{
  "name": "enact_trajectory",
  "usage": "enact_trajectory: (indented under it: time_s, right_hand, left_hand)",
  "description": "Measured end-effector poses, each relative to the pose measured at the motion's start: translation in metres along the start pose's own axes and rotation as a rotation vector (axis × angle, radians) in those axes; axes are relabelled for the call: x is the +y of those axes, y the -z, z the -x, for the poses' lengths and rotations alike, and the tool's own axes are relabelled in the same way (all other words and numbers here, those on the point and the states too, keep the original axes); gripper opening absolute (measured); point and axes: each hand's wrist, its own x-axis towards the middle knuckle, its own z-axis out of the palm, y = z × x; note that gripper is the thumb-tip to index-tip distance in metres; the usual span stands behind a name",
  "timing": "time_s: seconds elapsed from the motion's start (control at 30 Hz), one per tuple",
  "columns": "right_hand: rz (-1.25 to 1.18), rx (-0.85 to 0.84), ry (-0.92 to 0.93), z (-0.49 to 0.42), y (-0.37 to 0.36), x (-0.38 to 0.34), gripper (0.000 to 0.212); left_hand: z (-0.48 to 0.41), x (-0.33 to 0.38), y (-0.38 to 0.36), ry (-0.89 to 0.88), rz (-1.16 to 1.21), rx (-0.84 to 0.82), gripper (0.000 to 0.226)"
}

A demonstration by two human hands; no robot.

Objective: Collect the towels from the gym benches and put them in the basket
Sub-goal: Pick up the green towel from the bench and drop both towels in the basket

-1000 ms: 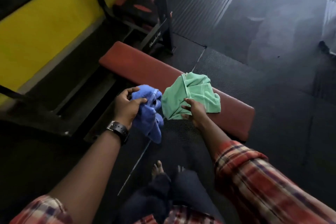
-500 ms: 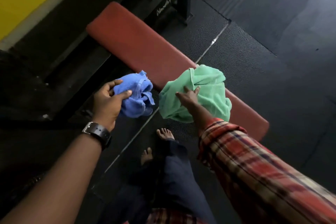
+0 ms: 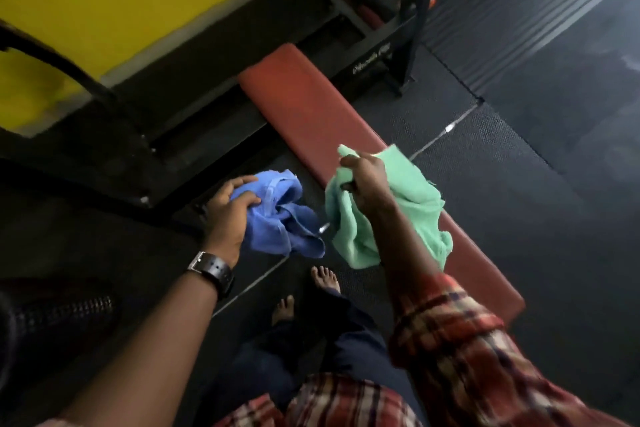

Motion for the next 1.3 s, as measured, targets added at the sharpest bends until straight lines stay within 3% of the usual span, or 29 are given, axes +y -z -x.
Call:
enact_trajectory:
  time_s: [0.1, 0.2, 0.3, 0.43, 0.5, 0.63, 0.73, 0.83, 0.9, 0.97, 1.03, 1.13, 1.3]
  right_hand:
    - [-0.151, -0.18, -0.096, 0.048, -0.036, -0.025, 0.018]
    - [-0.355, -0.494, -0.309, 0.089, -0.066, -0.035, 0.008]
    - [-0.28, -0.659, -0.323, 0.132, -0.106, -0.047, 0.01]
    - [-0.129, -0.739, -0.198, 0.188, -0.16, -0.056, 0.033]
    - [-0.12, -0.765, -0.155, 0.216, -0.183, -0.052, 0.034]
    - [-0.155, -0.845, -0.11, 0.273, -0.227, -0.03, 0.022]
    - [-0.033, -0.873, 0.043, 0.316, -0.259, -0.008, 0.019]
    - [0.225, -0.854, 0.269, 0.355, -0.289, 0.02, 0.016]
    - [0.25, -1.118, 0.173, 0.387, -0.31, 0.046, 0.021]
    - [0.195, -1.413, -0.034, 0.417, -0.329, 0.07, 0.046]
    - [0.228, -1.565, -0.01, 0.446, -0.355, 0.092, 0.057]
    - [0.385, -1.476, 0.266, 0.481, -0.4, 0.121, 0.045]
    - [0.436, -1.452, 0.329, 0.527, -0.476, 0.162, 0.015]
  left_hand:
    - [0.017, 0.007, 0.025, -0.07, -0.017, 0.003, 0.02]
    - [0.027, 0.014, 0.045, -0.174, -0.221, -0.129, 0.051]
    - [0.042, 0.029, 0.079, -0.239, -0.177, -0.171, 0.069]
    - [0.069, 0.042, 0.14, -0.319, -0.075, -0.14, 0.029]
    - [0.082, 0.041, 0.17, -0.342, -0.087, -0.043, 0.011]
    - [0.114, 0.03, 0.233, -0.367, -0.053, 0.121, 0.016]
    - [0.152, 0.023, 0.293, -0.419, 0.1, 0.192, 0.006]
    - [0.192, 0.022, 0.36, -0.489, 0.229, 0.3, 0.012]
    - [0.219, 0.021, 0.404, -0.519, 0.284, 0.38, 0.006]
    - [0.237, 0.022, 0.44, -0.55, 0.32, 0.465, 0.008]
    - [0.251, 0.017, 0.476, -0.565, 0.374, 0.568, 0.017]
    - [0.265, 0.004, 0.524, -0.543, 0.461, 0.722, 0.02]
    - [0.283, -0.032, 0.603, -0.554, 0.513, 0.929, 0.016]
